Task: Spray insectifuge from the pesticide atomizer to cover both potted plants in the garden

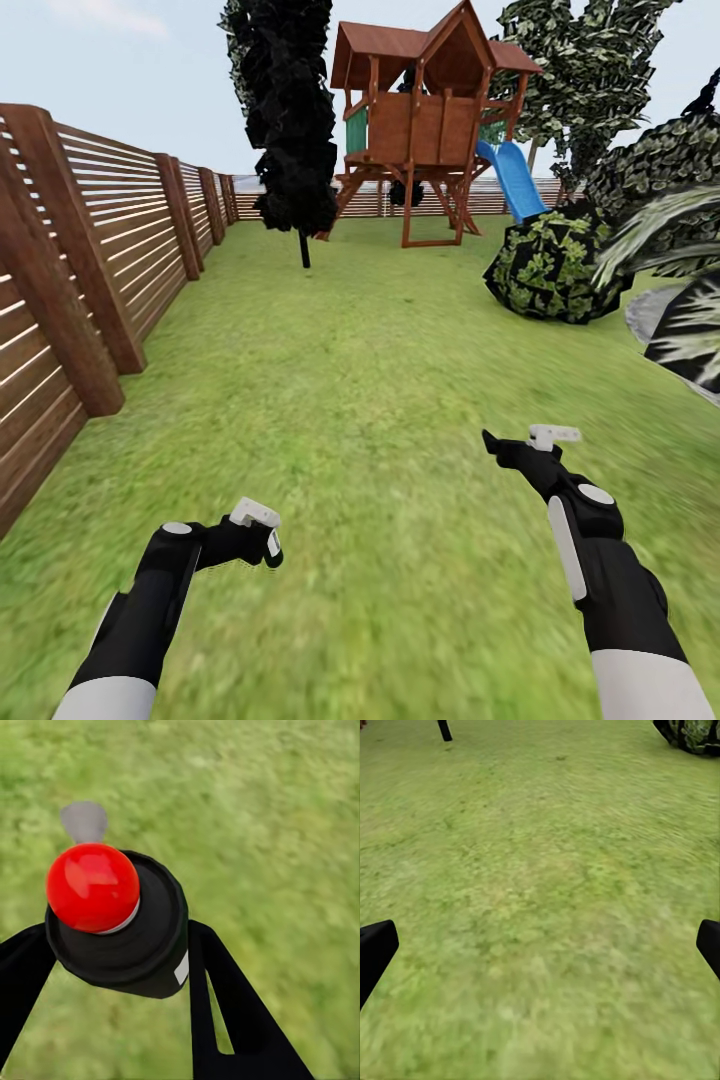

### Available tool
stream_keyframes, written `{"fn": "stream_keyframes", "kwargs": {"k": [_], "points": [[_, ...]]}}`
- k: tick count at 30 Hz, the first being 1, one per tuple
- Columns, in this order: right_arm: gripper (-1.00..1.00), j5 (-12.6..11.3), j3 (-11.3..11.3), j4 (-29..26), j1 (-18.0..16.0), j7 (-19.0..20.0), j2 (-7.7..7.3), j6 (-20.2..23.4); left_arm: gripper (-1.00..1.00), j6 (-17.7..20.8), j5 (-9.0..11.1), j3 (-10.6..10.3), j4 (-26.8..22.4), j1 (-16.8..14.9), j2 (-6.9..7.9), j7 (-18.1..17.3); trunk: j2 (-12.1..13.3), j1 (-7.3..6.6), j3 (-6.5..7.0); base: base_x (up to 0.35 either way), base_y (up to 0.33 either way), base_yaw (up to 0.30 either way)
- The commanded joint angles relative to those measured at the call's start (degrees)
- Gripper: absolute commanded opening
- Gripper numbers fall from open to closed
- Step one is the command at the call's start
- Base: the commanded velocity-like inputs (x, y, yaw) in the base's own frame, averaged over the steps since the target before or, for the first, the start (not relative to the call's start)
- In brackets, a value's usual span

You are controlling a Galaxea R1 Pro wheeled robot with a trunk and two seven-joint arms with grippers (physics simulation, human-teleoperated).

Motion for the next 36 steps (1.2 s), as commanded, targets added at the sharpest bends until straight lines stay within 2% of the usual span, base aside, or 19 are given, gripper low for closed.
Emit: {"fn": "stream_keyframes", "kwargs": {"k": [1, 36], "points": [[1.0, -0.22, -0.08, -0.06, -0.03, 0.22, 0.0, 0.33, -1.0, 0.25, -0.36, 0.18, -0.07, -0.05, -0.07, -0.51, -0.02, 0.03, -0.06, 0.347, 0.0, 0.0], [1.0, -0.22, 0.0, -0.06, -0.03, 0.22, 0.0, 0.32, -1.0, 0.25, -0.36, 0.09, -0.07, -0.05, -0.16, -0.51, -0.02, 0.03, -0.06, 0.347, 0.0, 0.0]]}}
